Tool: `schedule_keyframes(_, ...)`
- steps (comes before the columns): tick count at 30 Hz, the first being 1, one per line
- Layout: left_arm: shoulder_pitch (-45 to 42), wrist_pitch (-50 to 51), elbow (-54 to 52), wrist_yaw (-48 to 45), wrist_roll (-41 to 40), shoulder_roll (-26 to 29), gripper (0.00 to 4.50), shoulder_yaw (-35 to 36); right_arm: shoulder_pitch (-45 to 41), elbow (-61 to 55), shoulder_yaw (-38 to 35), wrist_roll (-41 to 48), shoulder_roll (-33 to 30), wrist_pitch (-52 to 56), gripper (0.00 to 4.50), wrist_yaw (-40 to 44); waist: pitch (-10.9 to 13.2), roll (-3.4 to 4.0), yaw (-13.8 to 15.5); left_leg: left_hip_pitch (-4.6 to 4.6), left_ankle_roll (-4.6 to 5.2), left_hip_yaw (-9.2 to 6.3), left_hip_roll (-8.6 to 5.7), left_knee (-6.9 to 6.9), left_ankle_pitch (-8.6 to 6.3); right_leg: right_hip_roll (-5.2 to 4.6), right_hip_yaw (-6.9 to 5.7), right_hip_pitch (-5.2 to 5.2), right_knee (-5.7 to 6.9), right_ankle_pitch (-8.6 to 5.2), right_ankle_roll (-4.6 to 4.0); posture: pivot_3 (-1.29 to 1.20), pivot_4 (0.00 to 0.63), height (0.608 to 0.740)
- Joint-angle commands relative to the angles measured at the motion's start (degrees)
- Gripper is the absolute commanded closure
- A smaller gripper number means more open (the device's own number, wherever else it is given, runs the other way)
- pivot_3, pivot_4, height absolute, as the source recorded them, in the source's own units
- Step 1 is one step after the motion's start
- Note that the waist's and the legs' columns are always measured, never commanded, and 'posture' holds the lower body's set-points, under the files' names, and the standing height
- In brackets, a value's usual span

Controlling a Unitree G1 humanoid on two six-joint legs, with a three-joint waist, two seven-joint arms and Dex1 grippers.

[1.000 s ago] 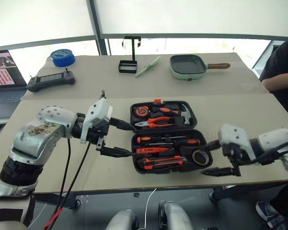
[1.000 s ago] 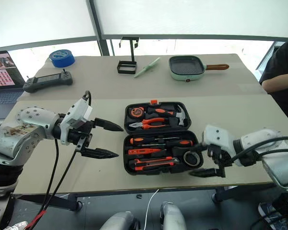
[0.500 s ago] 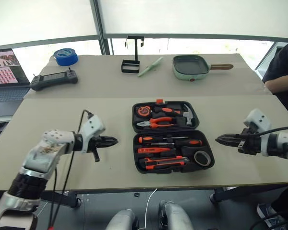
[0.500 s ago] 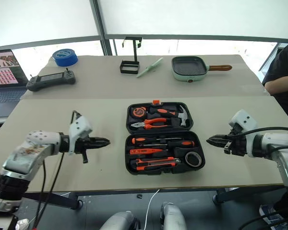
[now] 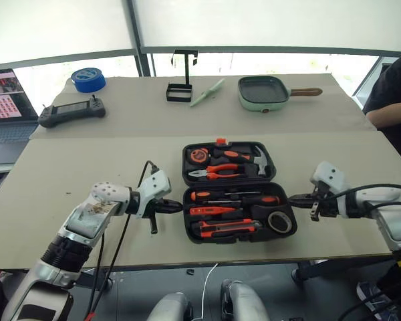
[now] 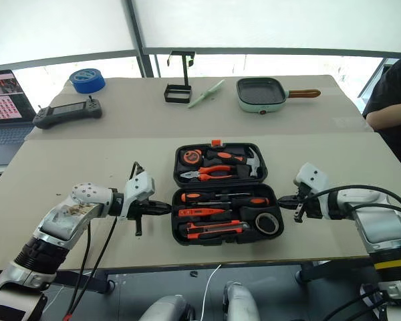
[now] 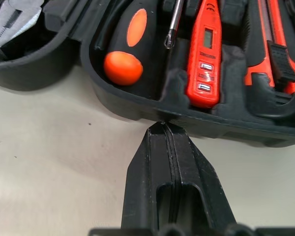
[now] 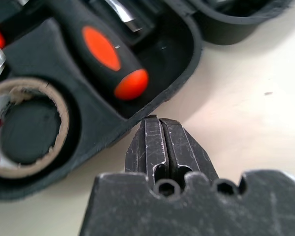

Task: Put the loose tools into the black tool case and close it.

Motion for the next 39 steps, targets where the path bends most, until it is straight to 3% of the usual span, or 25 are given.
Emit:
schedule_keyframes(1, 0.7, -1.0, -4.5, -3.7, -2.9, -0.5, 4.5, -0.6, 2.8, -6.7, 0.1, 1.3, -0.5, -2.8, 4.48, 2.7, 0.0, 0.0, 0.0, 0.0, 0.0, 0.0, 0.0, 0.0, 0.0, 0.0, 0.0, 0.0, 0.0, 0.0, 0.0, 0.0, 0.15, 0.74)
schedule_keyframes(10, 4.6, -1.4, -9.1, -7.1, -2.2, 2.6, 4.5, -1.2, 14.2, -15.2, -4.5, 2.2, -2.2, -2.6, 4.48, 1.5, 0.0, 0.0, 0.1, 0.0, -0.01, -0.02, 0.0, 0.01, 0.0, 0.0, 0.01, 0.01, 0.01, 0.0, 0.0, 0.0, 0.15, 0.74)
schedule_keyframes(18, 7.3, -5.3, -2.0, 0.7, 4.7, 4.9, 4.5, 2.1, 20.4, -13.2, -9.3, -2.6, -1.8, -2.0, 4.48, -7.1, -0.1, -0.09, 0.3, 0.1, -0.01, -0.04, 0.01, 0.0, -0.01, 0.02, 0.05, 0.13, 0.0, 0.0, 0.0, 0.0, 0.15, 0.74)
schedule_keyframes(20, 7.2, -2.0, 1.3, 3.0, 4.0, 5.9, 4.5, 5.1, 19.6, -11.7, -12.8, -0.4, -2.4, 1.1, 4.48, -8.2, -0.1, -0.15, 0.4, 0.22, -0.01, -0.04, 0.01, 0.0, -0.01, 0.01, 0.06, 0.24, 0.0, -0.01, 0.01, 0.0, 0.15, 0.74)
schedule_keyframes(23, 4.4, 11.2, 3.5, 4.5, -3.8, 5.1, 3.81, 11.7, 16.0, -9.9, -17.1, 4.1, -2.9, 7.3, 3.74, -8.5, -0.1, -0.15, 0.4, 0.24, 0.01, -0.01, 0.01, 0.0, -0.01, 0.02, 0.11, 0.25, 0.01, -0.01, 0.02, 0.0, 0.15, 0.74)
schedule_keyframes(26, -2.5, 22.9, 6.4, 7.1, -9.5, 2.3, 2.76, 15.7, 8.2, -7.5, -17.8, 8.5, -1.4, 14.4, 2.68, -9.5, -0.1, -0.19, 0.0, 0.23, 0.02, 0.0, 0.03, -0.01, 0.0, 0.07, 0.12, 0.18, 0.09, -0.01, 0.01, 0.0, 0.15, 0.74)
schedule_keyframes(30, -11.3, 31.3, 10.6, 12.8, -11.7, -4.1, 1.5, 16.7, -3.7, -4.0, -14.0, 11.9, 3.0, 23.1, 1.46, -12.3, -0.1, -0.23, 0.0, 0.17, 0.03, 0.0, 0.04, 0.02, 0.01, 0.09, 0.1, 0.17, 0.11, 0.02, -0.02, 0.0, 0.15, 0.74)
schedule_keyframes(34, -17.0, 35.2, 13.9, 18.1, -10.9, -9.3, 0.1, 15.6, -10.6, 0.5, -8.2, 8.1, 5.8, 23.6, 0.13, -15.1, -0.1, -0.23, 0.1, 0.0, 0.03, -0.02, 0.02, 0.03, 0.01, 0.05, 0.03, 0.06, 0.05, 0.04, -0.02, 0.0, 0.15, 0.74)
schedule_keyframes(39, -18.8, 32.9, 17.2, 21.2, -8.0, -12.3, 0.04, 11.9, -18.0, 8.5, -3.6, 4.8, 9.5, 25.0, 0.06, -19.2, -0.1, -0.22, -0.2, -0.12, 0.02, 0.04, -0.08, 0.06, 0.01, -0.02, -0.03, -0.04, 0.1, 0.09, 0.04, 0.0, 0.15, 0.74)
